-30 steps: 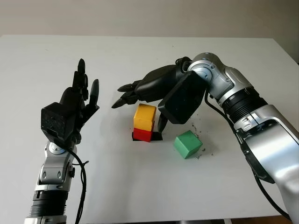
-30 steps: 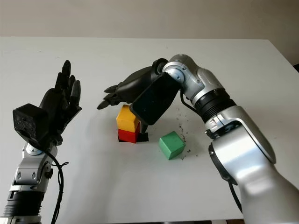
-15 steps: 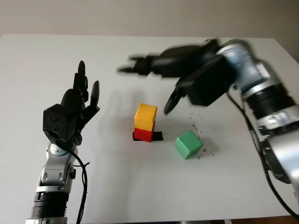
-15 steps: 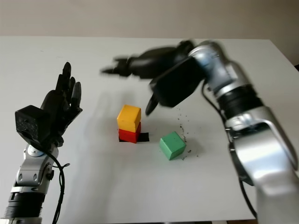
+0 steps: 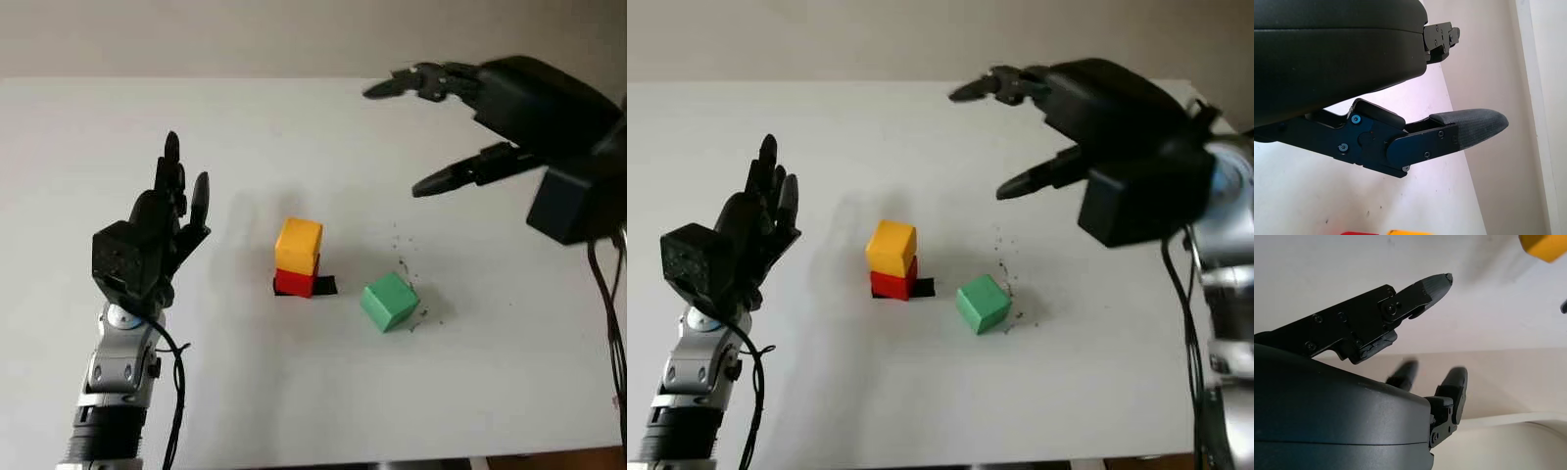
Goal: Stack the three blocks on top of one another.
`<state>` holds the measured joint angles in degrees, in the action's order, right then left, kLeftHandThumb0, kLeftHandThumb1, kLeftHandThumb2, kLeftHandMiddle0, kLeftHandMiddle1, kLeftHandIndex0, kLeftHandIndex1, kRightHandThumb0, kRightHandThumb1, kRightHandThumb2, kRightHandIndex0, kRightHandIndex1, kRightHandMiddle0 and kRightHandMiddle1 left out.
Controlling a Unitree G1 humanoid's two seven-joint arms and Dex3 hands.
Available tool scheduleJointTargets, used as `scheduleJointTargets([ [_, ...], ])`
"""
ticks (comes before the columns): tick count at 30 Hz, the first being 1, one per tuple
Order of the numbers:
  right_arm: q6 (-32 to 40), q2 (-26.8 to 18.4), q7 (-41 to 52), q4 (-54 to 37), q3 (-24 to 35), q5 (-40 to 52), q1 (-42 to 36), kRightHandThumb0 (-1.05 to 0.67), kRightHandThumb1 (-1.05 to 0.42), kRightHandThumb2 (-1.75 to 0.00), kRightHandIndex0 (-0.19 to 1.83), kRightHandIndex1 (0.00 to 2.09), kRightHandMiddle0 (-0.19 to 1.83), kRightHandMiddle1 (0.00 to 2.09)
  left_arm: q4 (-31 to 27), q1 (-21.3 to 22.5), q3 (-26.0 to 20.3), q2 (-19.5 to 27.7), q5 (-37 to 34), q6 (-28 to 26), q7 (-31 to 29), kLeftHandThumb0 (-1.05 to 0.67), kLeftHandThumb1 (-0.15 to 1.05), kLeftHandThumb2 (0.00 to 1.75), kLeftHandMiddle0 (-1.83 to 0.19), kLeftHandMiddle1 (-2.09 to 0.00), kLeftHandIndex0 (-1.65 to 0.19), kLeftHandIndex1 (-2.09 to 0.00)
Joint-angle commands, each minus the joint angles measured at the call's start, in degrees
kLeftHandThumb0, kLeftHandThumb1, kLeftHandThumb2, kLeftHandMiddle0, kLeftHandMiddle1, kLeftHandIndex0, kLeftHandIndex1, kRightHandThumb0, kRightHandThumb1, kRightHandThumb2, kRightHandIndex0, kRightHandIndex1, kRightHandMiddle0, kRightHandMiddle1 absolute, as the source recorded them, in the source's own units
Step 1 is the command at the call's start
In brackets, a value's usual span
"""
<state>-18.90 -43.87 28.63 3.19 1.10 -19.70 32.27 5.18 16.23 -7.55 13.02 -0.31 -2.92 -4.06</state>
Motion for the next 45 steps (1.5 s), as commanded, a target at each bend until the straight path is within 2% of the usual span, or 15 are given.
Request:
scheduleJointTargets([
  [1, 1.36, 0.03, -1.36, -3.0, 1.02, -0.29, -1.78, -0.43, -0.83, -0.05, 0.19, 1.71, 0.27, 1.02, -0.66, 0.43, -0.58, 0.48, -0.41, 0.36, -0.16, -0.82, 1.05, 0.67, 0.16, -0.05, 0.17, -0.05],
  [2, 1.53, 0.16, -2.0, -3.46, 0.97, -0.56, -2.39, -0.43, -0.83, -0.05, 0.26, 1.49, 0.27, 1.08, -0.55, 0.44, -0.7, 0.54, -0.57, 0.6, -0.26, -0.82, 1.05, 0.66, 0.16, -0.05, 0.17, -0.05],
  [4, 1.56, 0.18, -2.96, -3.8, 0.67, -1.02, -3.02, -0.43, -0.83, -0.05, 0.28, 1.4, 0.26, 1.19, -0.41, 0.46, -0.73, 0.69, -0.6, 0.84, -0.35, -0.82, 1.05, 0.66, 0.16, -0.06, 0.17, -0.05],
  [5, 2.9, 0.14, -2.78, -4.68, 0.36, -1.55, -3.25, -0.44, -0.83, -0.05, 0.24, 1.44, 0.26, 1.2, -0.33, 0.5, -0.81, 0.83, -0.77, 0.84, -0.55, -0.82, 1.05, 0.66, 0.16, -0.05, 0.17, -0.05],
  [8, 7.63, -0.59, -0.06, -7.8, -0.59, -2.19, -3.6, -0.46, -0.81, -0.05, -0.12, 1.89, 0.23, 1.11, -0.1, 0.63, -0.9, 1.36, -0.91, 1.1, -1.25, -0.83, 1.05, 0.66, 0.17, -0.05, 0.19, -0.05],
  [10, 8.69, -1.51, 2.07, -8.97, -1.06, -2.07, -3.58, -0.48, -0.8, -0.05, -0.17, 1.92, 0.21, 1.05, -0.01, 0.69, -0.91, 1.6, -0.8, 1.26, -1.45, -0.83, 1.05, 0.66, 0.17, -0.05, 0.19, -0.05],
  [11, 8.7, -2.13, 3.26, -9.29, -1.18, -1.87, -3.61, -0.52, -0.8, -0.05, -0.18, 1.85, 0.21, 1.0, -0.01, 0.71, -0.84, 1.77, -0.64, 1.24, -1.51, -0.82, 1.05, 0.67, 0.18, -0.05, 0.19, -0.04],
  [14, 9.27, -3.16, 5.73, -10.32, -1.31, -1.78, -3.84, -0.58, -0.79, -0.05, -0.19, 1.55, 0.24, 0.78, 0.18, 0.79, -0.84, 2.04, -0.74, 1.34, -1.66, -0.82, 1.05, 0.68, 0.18, -0.05, 0.19, -0.04],
  [17, 9.12, -5.13, 8.1, -12.65, -1.37, -2.64, -5.29, -0.66, -0.79, -0.05, -0.09, 1.03, 0.32, 0.52, 0.1, 0.84, -1.05, 2.07, -1.34, 0.95, -1.85, -0.82, 1.05, 0.67, 0.18, -0.05, 0.19, -0.04],
  [18, 9.48, -5.53, 8.75, -13.4, -1.44, -3.0, -5.58, -0.69, -0.8, -0.05, -0.01, 0.71, 0.34, 0.43, 0.05, 0.85, -1.07, 2.07, -1.42, 0.82, -1.84, -0.82, 1.05, 0.67, 0.19, -0.05, 0.19, -0.04],
  [21, 10.68, -6.59, 10.65, -15.91, -1.33, -3.65, -6.91, -0.72, -0.82, -0.05, 0.07, 0.29, 0.38, 0.28, 0.05, 0.87, -1.13, 2.2, -1.58, 0.78, -1.87, -0.82, 1.05, 0.67, 0.19, -0.05, 0.18, -0.05],
  [24, 12.29, -7.64, 13.16, -18.45, -0.73, -2.63, -9.41, -0.75, -0.82, -0.05, 0.03, 0.14, 0.33, 0.18, -0.17, 0.86, -1.38, 2.2, -2.17, 0.23, -2.09, -0.81, 1.05, 0.68, 0.19, -0.05, 0.19, -0.05],
  [30, 17.12, -9.2, 17.59, -24.95, 0.39, -1.55, -14.54, -0.76, -0.82, -0.05, -0.04, 0.06, 0.24, 0.08, -0.12, 0.74, -1.6, 2.43, -2.15, 0.25, -2.18, -0.81, 1.05, 0.67, 0.19, -0.05, 0.19, -0.05],
  [36, 19.51, -8.41, 17.8, -28.95, 0.99, -0.95, -19.0, -0.78, -0.8, -0.05, -0.05, 0.06, 0.23, 0.07, -0.03, 0.7, -1.83, 2.44, -2.29, 0.08, -2.24, -0.81, 1.05, 0.68, 0.19, -0.05, 0.19, -0.04],
  [45, 16.72, -4.82, 11.06, -26.87, -2.19, -4.49, -22.67, -0.77, -0.83, -0.05, -0.05, 0.06, 0.24, 0.07, 0.19, 0.61, -1.74, 2.64, -1.9, 0.46, -1.99, -0.81, 1.05, 0.69, 0.18, -0.06, 0.19, -0.05],
])
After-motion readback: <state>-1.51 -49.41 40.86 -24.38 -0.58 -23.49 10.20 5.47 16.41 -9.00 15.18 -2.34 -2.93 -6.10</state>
